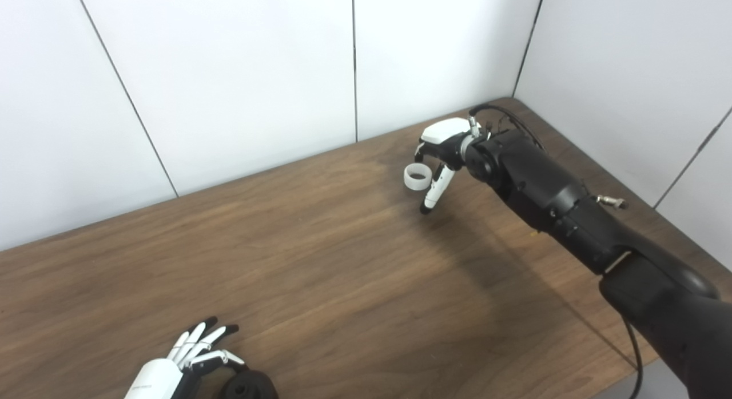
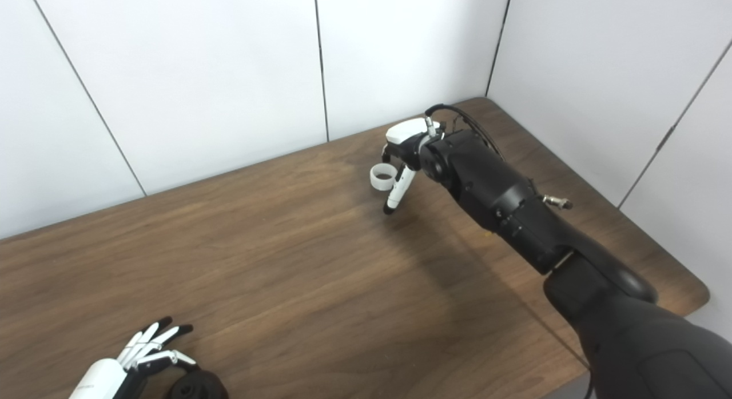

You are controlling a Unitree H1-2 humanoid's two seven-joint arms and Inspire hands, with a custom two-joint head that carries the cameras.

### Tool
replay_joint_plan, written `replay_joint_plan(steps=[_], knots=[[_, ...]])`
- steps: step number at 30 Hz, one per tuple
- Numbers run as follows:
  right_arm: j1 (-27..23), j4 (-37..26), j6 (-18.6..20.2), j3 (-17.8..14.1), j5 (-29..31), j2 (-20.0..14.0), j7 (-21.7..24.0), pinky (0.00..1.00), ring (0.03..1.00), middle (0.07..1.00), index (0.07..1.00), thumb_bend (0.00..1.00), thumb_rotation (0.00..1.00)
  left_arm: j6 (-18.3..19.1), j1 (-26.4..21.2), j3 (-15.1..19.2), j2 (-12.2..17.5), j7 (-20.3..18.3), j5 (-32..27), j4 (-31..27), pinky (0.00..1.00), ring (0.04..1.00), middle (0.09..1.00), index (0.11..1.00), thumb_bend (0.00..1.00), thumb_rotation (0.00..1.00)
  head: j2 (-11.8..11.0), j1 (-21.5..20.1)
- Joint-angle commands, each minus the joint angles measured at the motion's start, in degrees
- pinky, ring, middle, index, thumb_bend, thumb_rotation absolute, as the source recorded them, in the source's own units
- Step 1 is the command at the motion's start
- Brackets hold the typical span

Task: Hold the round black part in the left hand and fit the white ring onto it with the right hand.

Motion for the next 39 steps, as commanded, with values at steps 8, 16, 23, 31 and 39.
replay_joint_plan(steps=[8,16,23,31,39], knots=[[-3.19,-0.74,0.31,-0.6,0.14,-0.91,-2.29,0.97,1.0,1.0,0.852,0.94,0.54,0.42,1.59,-0.76,0.97,-2.09,1.2,-0.32,1.0,0.986,0.901,0.48,0.52,0.05,0.05,0.33],[-3.08,-0.65,0.12,-0.43,0.14,-0.66,-2.78,0.97,1.0,1.0,0.852,0.93,0.55,0.66,1.8,-0.8,1.05,-2.08,1.66,-0.56,1.0,0.983,0.902,0.48,0.52,0.05,0.05,0.76],[-3.09,-0.44,-0.23,-0.23,0.11,-0.58,-3.0,0.96,1.0,1.0,0.849,0.92,0.55,0.59,1.97,-0.82,1.0,-1.96,1.73,-0.8,1.0,0.979,0.898,0.48,0.52,0.05,0.08,1.0],[-2.78,0.03,-1.54,-0.06,0.87,-0.5,-5.31,0.94,0.99,0.958,0.731,0.79,0.43,0.73,2.16,-0.73,0.97,-1.96,1.73,-0.9,1.0,0.981,0.899,0.48,0.52,0.05,0.16,1.29],[-2.38,0.97,-4.34,0.11,1.91,-0.73,-9.78,0.89,0.955,0.886,0.485,0.51,0.14,1.01,2.18,-0.76,1.03,-2.05,1.49,-1.12,1.0,0.985,0.902,0.48,0.52,0.05,0.19,1.54]])
